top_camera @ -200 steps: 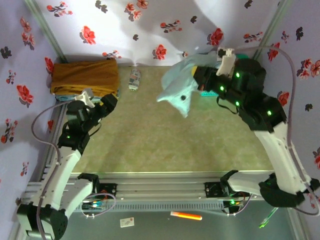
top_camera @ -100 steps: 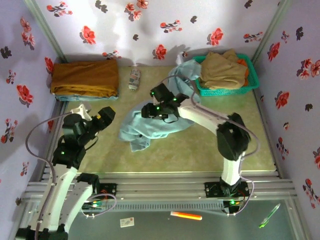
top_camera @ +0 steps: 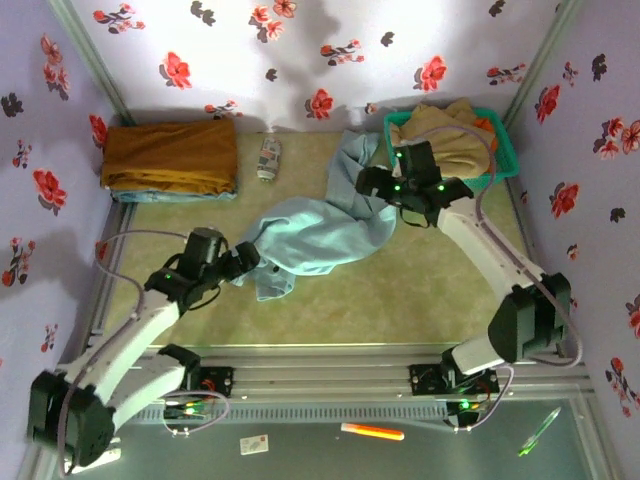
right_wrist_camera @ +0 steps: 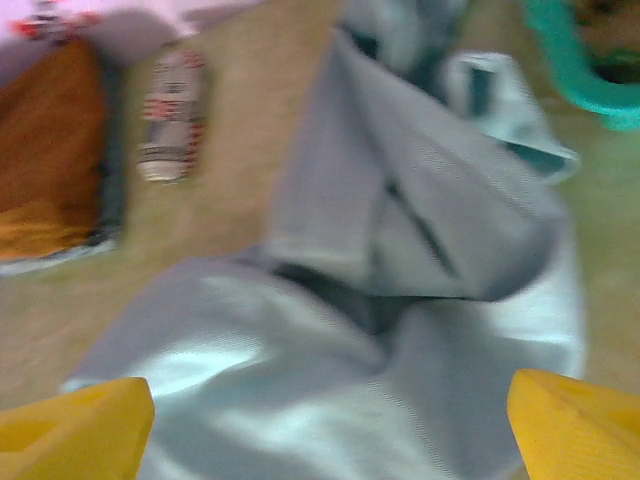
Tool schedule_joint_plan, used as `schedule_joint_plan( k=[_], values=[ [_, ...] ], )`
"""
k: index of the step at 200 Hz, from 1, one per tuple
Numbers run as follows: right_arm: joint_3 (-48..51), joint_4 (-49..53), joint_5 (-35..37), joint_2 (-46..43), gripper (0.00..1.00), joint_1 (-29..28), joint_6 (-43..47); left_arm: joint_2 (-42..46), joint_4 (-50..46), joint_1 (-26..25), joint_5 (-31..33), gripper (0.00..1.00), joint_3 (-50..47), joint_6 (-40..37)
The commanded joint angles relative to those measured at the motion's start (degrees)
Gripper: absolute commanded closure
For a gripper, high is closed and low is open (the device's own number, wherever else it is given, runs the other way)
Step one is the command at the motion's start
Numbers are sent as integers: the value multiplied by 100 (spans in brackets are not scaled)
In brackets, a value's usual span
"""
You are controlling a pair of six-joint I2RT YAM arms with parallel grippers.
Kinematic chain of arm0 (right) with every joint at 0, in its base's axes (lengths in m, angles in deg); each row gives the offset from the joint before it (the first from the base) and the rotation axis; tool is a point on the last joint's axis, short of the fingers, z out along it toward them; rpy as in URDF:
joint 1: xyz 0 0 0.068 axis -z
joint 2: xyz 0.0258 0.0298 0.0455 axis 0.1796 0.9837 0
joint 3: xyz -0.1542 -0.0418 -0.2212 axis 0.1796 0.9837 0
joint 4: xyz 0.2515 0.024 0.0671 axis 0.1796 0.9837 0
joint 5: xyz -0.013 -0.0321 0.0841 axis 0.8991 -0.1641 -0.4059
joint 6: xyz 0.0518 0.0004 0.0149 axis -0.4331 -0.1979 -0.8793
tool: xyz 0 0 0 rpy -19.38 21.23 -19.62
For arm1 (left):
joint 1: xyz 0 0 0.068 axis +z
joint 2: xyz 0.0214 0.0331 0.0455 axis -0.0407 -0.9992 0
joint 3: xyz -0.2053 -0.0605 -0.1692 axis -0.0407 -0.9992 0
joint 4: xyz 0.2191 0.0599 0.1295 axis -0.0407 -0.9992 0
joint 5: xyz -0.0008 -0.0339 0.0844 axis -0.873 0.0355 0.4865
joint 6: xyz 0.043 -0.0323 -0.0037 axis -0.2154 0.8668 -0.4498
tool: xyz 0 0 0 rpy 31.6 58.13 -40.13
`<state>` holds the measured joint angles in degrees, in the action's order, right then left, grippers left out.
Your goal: Fold and stack the trousers
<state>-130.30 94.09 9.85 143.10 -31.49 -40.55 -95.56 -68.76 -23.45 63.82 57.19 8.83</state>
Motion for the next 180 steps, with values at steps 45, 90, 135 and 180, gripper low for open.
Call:
schedule_joint_plan(
  k=[45, 90, 135, 180],
  values=[
    [-306, 118, -352, 1917, 17, 656, 516, -1273, 1435, 122, 1284, 22, -293, -232],
    [-160, -273, -655, 1996, 73, 748, 410, -1659, 2368, 160, 723, 75, -361, -689],
    [326, -417, -449, 804, 100, 728, 57, -661, 1666, 163, 643, 100, -213, -726],
    [736, 23, 56, -1274, 100, 462, -182, 568, -529, 233, 856, 100, 944, -747]
  ],
)
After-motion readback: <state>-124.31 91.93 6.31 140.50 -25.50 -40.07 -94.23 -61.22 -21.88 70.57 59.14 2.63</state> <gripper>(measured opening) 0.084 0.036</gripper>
